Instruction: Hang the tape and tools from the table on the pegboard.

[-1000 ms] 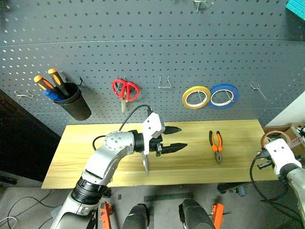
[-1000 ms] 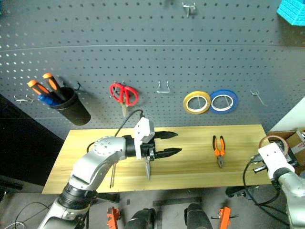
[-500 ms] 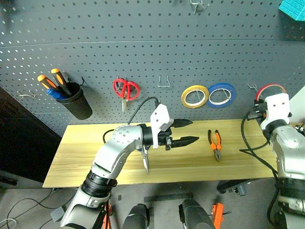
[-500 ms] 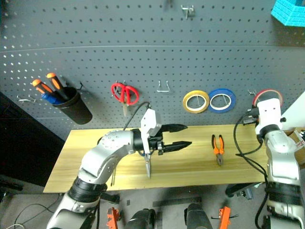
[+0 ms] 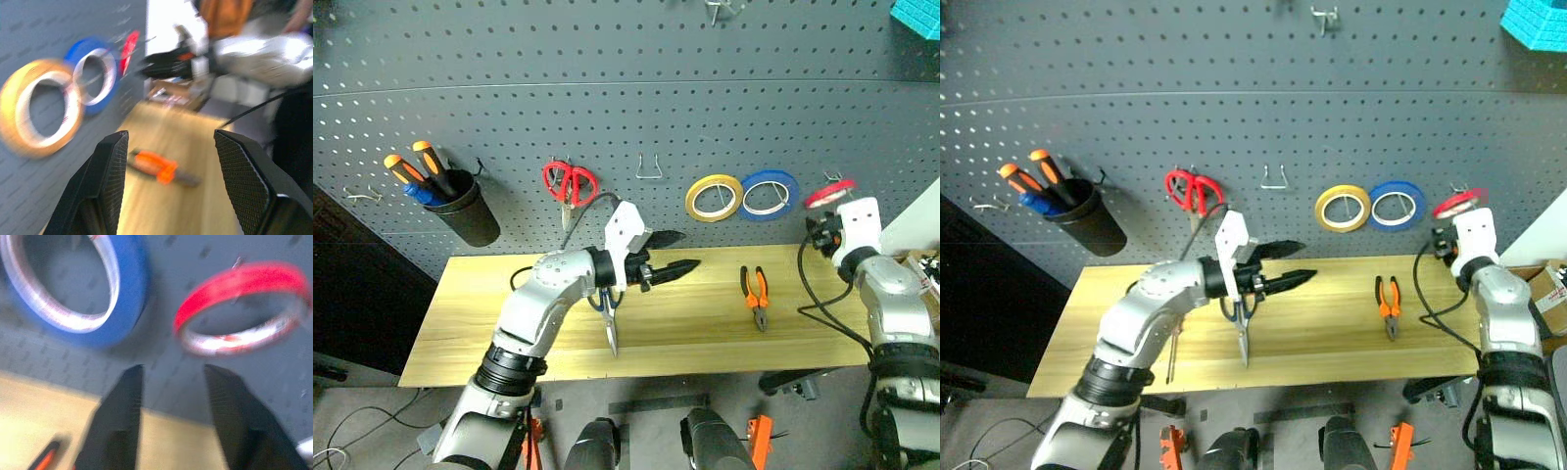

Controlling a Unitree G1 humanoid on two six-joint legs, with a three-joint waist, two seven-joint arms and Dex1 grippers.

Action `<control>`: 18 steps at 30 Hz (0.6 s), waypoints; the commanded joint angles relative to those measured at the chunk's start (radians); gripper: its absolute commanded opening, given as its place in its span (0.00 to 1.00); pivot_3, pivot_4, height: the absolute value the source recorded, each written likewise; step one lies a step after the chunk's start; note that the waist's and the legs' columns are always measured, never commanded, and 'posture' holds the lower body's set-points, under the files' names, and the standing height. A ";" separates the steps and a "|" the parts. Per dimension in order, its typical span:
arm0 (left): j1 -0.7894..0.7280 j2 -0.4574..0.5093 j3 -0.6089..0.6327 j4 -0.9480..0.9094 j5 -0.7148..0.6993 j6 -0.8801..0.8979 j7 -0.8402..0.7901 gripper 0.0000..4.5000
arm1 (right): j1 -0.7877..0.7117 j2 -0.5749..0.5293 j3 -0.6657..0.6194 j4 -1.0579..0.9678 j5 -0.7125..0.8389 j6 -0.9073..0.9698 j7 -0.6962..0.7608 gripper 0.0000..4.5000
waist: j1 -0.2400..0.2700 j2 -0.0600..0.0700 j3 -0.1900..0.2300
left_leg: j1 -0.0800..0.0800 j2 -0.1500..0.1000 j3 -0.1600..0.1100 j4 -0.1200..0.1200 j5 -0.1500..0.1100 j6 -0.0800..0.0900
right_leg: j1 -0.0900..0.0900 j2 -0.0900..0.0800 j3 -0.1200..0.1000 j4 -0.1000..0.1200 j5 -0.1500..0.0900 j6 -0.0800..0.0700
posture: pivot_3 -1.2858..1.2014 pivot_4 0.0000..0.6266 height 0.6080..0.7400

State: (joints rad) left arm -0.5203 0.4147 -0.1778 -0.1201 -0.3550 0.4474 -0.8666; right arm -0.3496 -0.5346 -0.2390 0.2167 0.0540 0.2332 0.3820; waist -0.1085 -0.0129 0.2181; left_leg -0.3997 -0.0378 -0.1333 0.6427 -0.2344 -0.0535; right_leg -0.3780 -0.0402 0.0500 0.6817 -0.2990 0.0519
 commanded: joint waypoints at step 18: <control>0.034 0.163 -0.002 0.135 0.138 -0.251 -0.170 0.66 | -0.230 0.243 0.071 0.186 -0.020 0.571 -0.240 1.00 | -0.006 0.001 0.000 | 0.000 0.000 0.013 -0.001 0.004 0.007 | -0.007 0.001 0.016 0.000 0.009 0.006 | 0.47 0.27 1.00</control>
State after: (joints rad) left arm -0.4951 0.5735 -0.1918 0.0597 -0.2126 0.1928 -1.0363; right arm -0.5545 -0.2925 -0.1553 0.3857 0.0216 0.8203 0.1383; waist -0.1150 -0.0119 0.2182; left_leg -0.3998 -0.0379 -0.1195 0.6417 -0.2300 -0.0469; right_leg -0.3854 -0.0397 0.0667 0.6819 -0.2899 0.0577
